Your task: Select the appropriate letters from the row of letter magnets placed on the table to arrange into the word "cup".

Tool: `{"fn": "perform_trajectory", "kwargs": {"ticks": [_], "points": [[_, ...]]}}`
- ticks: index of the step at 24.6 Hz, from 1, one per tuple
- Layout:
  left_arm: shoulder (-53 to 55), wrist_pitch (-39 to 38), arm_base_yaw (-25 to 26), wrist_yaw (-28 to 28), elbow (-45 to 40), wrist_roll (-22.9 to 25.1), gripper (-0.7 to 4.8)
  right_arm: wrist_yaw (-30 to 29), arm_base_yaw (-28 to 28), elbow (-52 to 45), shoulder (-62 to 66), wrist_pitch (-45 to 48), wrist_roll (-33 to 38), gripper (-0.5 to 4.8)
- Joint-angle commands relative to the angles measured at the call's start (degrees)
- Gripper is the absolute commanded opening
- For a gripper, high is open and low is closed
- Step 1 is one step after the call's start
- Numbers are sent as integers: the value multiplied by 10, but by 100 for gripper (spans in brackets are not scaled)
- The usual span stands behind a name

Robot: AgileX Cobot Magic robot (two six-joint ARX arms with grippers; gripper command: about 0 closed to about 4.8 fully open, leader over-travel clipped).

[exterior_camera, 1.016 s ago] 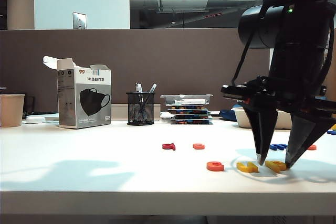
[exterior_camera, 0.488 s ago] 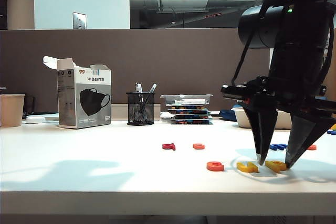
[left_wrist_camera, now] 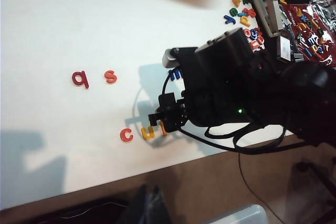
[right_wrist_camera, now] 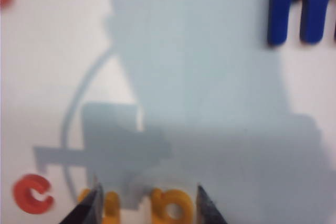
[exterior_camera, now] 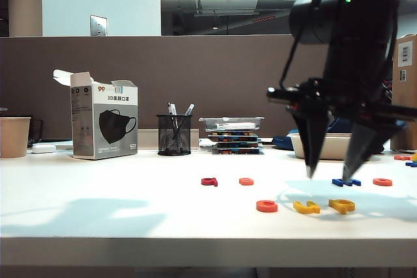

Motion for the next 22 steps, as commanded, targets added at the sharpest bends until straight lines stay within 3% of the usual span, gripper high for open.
{"fn": "perform_trajectory", "kwargs": {"ticks": [1,4,7,9,16,22], "points": [[-1,3,0,-2,2,1,-5,4,1,25,-4,4,-2,220],[-1,3,0,-2,2,1,-5,10,-1,51,-4,1,-8,190],[-1,3,0,-2,2,1,-5,21,-2,89,-5,-12,-34,42],[-1,3,0,-2,2,1,-5,42,-5,112,-5,-30,-45,5],[-1,3,0,-2,2,1,-5,74,-42,144,-45,-27,-65,-1],[-1,3,0,-2,2,1,-5,74,-139,143,-157,-27,-101,-1]]}}
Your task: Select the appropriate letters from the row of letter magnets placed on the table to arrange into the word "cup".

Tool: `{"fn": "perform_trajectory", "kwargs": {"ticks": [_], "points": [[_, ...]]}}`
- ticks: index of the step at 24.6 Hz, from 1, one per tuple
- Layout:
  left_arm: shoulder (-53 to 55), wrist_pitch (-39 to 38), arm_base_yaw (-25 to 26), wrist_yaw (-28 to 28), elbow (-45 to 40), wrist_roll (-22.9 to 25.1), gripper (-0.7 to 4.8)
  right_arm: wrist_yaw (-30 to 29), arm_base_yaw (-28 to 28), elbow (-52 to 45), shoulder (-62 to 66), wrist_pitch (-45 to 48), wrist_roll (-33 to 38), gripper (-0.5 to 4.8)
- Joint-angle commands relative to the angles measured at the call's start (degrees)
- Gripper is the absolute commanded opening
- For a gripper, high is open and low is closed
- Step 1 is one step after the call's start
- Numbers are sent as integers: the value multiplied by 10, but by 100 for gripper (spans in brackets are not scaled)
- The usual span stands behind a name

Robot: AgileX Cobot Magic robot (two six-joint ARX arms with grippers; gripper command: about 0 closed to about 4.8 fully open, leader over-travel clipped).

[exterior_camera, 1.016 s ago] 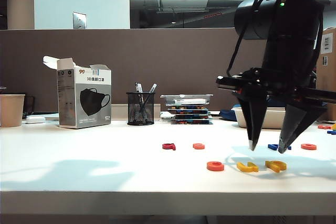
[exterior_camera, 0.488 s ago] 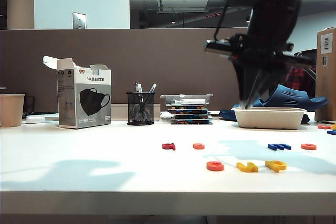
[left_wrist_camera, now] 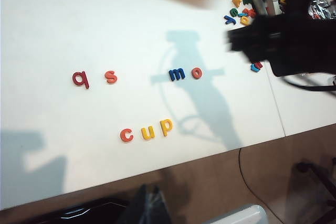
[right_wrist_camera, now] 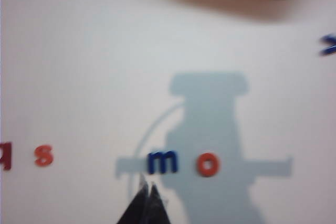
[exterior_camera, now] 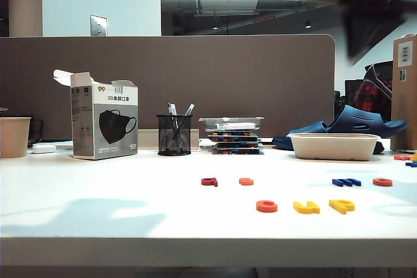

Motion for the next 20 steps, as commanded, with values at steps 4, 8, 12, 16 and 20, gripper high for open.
{"fn": "perform_trajectory", "kwargs": {"ticks": [4,8,12,16,20], "points": [[-2,3,0,-2,2,1,-5,4,-100,1,-129,4,-28,-1],[-2,3,0,-2,2,1,-5,-28,-191,-38,-214,19,-27,-1],[-2,3,0,-2,2,1,-5,-42,-245,-103,-278,31,-31,-1],[-2,16,0,-2,2,1,-5,-56,-249,-171,-334,56,-40,-1],[-2,93,0,-46,2,141,-5,-88,-249,-282,-435,90,-33,-2]]}}
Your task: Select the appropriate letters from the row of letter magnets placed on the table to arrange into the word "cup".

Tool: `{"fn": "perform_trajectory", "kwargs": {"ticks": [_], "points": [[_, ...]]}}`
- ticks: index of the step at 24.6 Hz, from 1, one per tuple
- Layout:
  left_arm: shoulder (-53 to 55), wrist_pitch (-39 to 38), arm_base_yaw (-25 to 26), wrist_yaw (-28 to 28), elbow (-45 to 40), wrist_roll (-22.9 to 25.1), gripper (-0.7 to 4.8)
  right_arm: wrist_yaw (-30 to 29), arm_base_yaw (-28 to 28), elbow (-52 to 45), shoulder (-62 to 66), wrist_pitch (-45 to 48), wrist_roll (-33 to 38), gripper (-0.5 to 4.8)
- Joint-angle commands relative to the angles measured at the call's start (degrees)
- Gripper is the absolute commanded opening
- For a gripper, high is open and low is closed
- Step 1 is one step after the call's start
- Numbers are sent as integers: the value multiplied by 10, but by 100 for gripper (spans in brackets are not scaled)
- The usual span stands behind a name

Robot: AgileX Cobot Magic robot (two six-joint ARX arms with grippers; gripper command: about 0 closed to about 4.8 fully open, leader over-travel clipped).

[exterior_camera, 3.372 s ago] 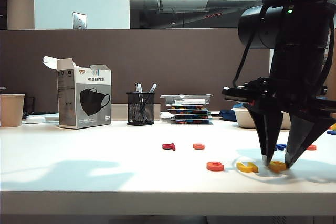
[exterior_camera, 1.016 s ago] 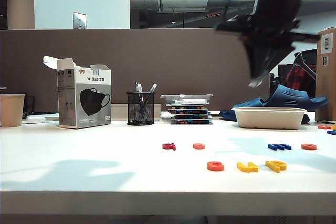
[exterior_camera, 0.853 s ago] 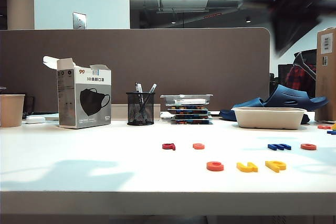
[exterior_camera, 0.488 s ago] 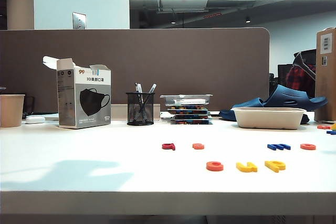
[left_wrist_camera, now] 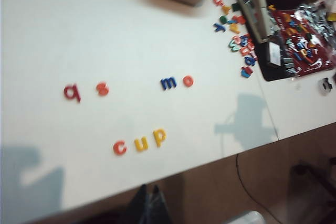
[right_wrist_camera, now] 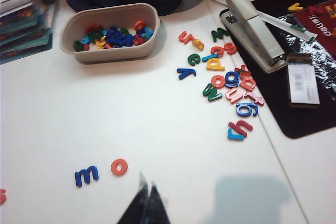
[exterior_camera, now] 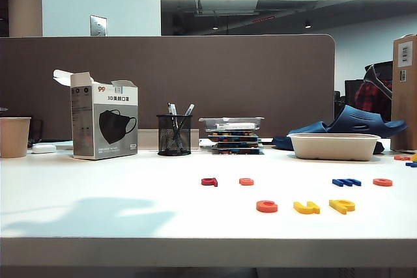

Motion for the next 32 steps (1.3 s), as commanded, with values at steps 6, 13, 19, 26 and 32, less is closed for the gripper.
{"fn": "perform_trajectory", "kwargs": {"ticks": [6,13,19,26,32], "points": [[-2,134,114,-67,21,320,-5,-50,-1,-134,-158,32,3,-1],[-17,136,257,-55,69,450,-5,-52,18,-149,-219,31,-2,-2],[-57,149,384,-38,70,475,-5,-52,28,-149,-236,29,-4,-2],[-108,120,596,70,68,441,-5,-51,43,-163,-254,32,-4,-2],[-215,96,599,102,-43,422,-5,-52,49,-220,-310,43,-3,-2]]}}
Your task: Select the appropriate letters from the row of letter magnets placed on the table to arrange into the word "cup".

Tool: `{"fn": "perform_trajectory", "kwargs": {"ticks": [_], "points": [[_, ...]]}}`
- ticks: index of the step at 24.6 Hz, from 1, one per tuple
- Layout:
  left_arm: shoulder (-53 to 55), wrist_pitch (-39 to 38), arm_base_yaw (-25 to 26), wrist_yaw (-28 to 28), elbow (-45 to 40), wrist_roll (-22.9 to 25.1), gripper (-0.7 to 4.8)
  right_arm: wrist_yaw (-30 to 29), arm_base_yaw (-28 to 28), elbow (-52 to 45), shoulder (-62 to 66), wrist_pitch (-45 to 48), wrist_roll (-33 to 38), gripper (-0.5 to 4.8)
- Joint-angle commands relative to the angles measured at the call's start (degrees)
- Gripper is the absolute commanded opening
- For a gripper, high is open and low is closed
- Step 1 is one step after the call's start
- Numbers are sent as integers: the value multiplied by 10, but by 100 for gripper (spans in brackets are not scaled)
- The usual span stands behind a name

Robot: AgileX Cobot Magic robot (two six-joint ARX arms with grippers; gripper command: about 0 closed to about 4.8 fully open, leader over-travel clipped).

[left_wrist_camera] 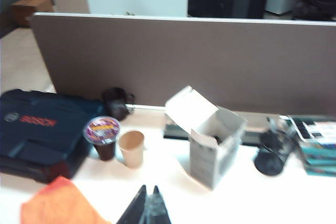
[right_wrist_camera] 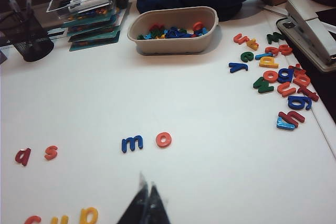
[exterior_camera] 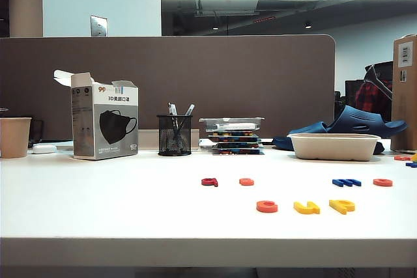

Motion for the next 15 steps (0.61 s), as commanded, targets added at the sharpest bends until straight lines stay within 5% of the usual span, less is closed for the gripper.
{"fn": "perform_trajectory", "kwargs": {"ticks": [1,7,11,15], "points": [[-61,-12,0,15,-73,-15,-5,1,-1,-27,-37,20,-2,-2],[-177,-12,0,52,-205,-21,-5,-7,0,-64,-80,33,-2,-1],[-276,-16,-2,79,-293,-38,-5,-103,0,-93,-82,69,0,-1],[-334,-16,-20,79,-346,-40,-5,-86,0,-124,-94,85,0,-1]]}}
